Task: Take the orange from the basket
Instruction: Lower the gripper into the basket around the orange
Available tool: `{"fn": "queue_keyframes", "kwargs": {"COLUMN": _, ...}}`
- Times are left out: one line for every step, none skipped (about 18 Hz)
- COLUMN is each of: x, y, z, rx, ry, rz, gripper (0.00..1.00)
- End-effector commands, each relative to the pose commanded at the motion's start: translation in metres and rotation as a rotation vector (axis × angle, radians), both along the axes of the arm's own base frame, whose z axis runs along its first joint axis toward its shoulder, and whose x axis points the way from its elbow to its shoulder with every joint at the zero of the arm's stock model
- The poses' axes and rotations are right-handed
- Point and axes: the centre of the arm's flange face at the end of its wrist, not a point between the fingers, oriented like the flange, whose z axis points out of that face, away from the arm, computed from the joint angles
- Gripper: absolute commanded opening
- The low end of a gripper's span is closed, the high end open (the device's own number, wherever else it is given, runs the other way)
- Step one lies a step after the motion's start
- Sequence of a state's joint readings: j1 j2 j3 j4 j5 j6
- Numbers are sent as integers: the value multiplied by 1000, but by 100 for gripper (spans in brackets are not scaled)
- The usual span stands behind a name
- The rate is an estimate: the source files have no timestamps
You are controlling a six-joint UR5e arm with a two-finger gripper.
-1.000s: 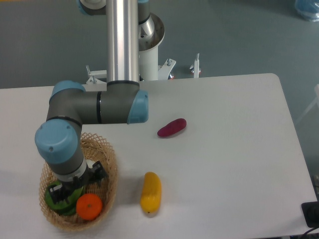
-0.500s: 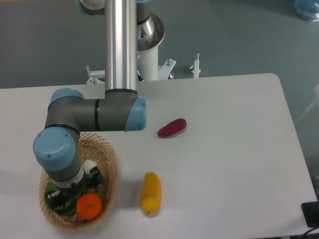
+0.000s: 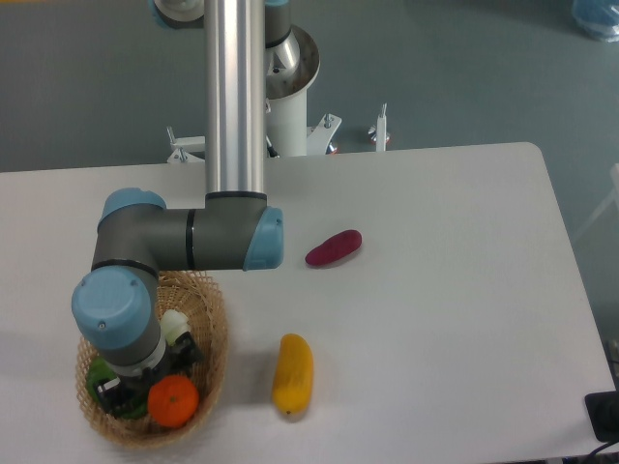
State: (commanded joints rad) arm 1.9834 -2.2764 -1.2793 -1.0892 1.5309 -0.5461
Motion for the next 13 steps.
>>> {"fn": "queue_keyframes", "kwargs": {"x": 0, "y": 1, "z": -2, "rx": 0, "ry": 0, "rz": -2, "gripper": 100}}
{"fn": "queue_keyframes", "kwargs": {"x": -1, "y": 1, "z": -8, "rx": -7, "ry": -2, "rz": -1, "gripper": 100}}
{"fn": "queue_keyframes", "kwargs": {"x": -1, "y": 2, "z": -10, "rx": -10, "ry": -2, "rz": -6, "gripper": 100}}
{"fn": "queue_keyframes", "kwargs": {"x": -1, "y": 2, "z": -15, "rx": -15, "ry": -3, "rz": -9, "gripper": 100}}
{"fn": "queue_keyframes", "kwargs": {"x": -1, "y": 2, "z": -15, "rx": -16, "ry": -1, "rz": -10, "gripper": 100}}
{"fn": "queue_keyframes", "kwargs": {"x": -1, "y": 2, "z": -15, "rx": -16, "ry": 0, "rz": -12, "gripper": 100}}
{"fn": "queue_keyframes", "kwargs": {"x": -2, "y": 2, "z": -14, "rx": -15, "ry": 1, "rz": -12, "gripper": 100}}
{"fn": "queue_keyframes", "kwargs": {"x": -2, "y": 2, "z": -13, "rx": -14, "ry": 3, "rz": -15, "gripper": 100}}
{"fn": "queue_keyframes", "kwargs": {"x": -3, "y": 4, "z": -14, "rx": -14, "ry": 6, "rz": -13, "gripper": 100}}
{"fn": "queue_keyframes", "kwargs": {"x": -3, "y": 4, "z": -16, "rx": -18, "ry": 8, "rz": -14, "gripper": 100}}
{"fn": "queue_keyframes", "kwargs": {"x": -3, "y": 4, "z": -16, "rx": -18, "ry": 8, "rz": -14, "gripper": 100}}
{"fn": "queue_keyframes", "kwargs": {"x": -3, "y": 4, "z": -16, "rx": -17, "ry": 9, "rz": -14, "gripper": 100}}
{"fn": "queue_keyframes", "kwargs": {"x": -4, "y": 5, "z": -15, "rx": -14, "ry": 10, "rz": -14, "gripper": 100}}
